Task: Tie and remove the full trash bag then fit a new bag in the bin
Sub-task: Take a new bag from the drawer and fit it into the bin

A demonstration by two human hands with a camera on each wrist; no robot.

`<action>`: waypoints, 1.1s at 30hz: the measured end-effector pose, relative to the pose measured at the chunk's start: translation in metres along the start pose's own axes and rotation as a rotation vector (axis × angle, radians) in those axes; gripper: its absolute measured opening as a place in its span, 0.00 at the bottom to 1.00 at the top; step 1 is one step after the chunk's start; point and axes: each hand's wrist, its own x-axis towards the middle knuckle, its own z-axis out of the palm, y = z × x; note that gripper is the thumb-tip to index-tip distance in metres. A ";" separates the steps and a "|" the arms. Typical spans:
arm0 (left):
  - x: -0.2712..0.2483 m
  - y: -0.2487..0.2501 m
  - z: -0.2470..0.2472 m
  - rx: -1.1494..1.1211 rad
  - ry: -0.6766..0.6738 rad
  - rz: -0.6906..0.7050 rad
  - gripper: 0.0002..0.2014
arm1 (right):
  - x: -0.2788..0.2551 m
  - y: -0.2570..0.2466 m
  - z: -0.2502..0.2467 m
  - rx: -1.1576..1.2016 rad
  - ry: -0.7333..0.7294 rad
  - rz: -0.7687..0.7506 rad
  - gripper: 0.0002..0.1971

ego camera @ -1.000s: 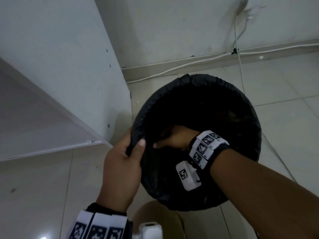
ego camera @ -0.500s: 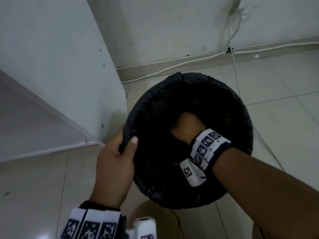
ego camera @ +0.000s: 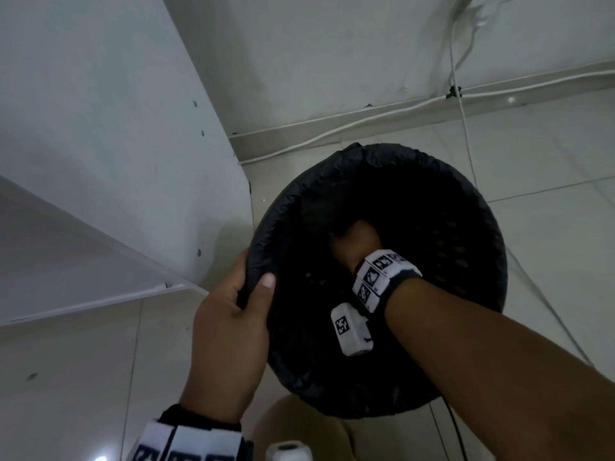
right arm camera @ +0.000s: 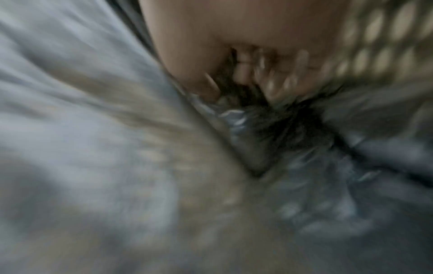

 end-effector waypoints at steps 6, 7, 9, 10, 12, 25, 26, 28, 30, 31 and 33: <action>-0.002 0.004 0.006 0.058 -0.031 0.019 0.20 | -0.022 -0.034 0.010 0.464 -0.197 0.002 0.21; -0.003 0.005 0.006 0.059 -0.038 0.016 0.20 | -0.023 -0.036 0.011 0.365 -0.273 0.019 0.22; -0.004 0.007 0.007 0.043 -0.046 0.005 0.19 | -0.021 -0.033 0.011 0.248 -0.363 0.033 0.22; -0.004 0.007 0.007 0.030 -0.047 0.000 0.19 | -0.020 -0.031 0.009 0.200 -0.387 0.031 0.22; -0.003 0.007 0.007 0.003 -0.028 -0.003 0.19 | -0.021 -0.030 0.001 0.135 -0.361 0.043 0.22; 0.034 -0.005 0.001 -0.059 0.062 -0.071 0.15 | -0.113 0.013 -0.143 -0.072 0.506 -0.496 0.20; 0.035 -0.005 0.001 -0.050 0.065 -0.069 0.15 | -0.122 0.024 -0.150 -0.067 0.561 -0.418 0.25; 0.033 -0.007 0.001 -0.029 0.059 -0.052 0.14 | -0.133 0.045 -0.154 0.017 0.429 -0.098 0.35; 0.027 -0.008 0.003 -0.052 0.047 -0.043 0.15 | -0.140 0.058 -0.146 0.281 0.174 0.121 0.32; 0.024 -0.009 0.003 -0.083 0.040 -0.044 0.15 | -0.143 0.063 -0.140 0.409 0.093 0.140 0.25; 0.015 -0.017 0.002 -0.123 0.045 -0.068 0.17 | -0.144 0.068 -0.131 0.521 0.076 0.116 0.16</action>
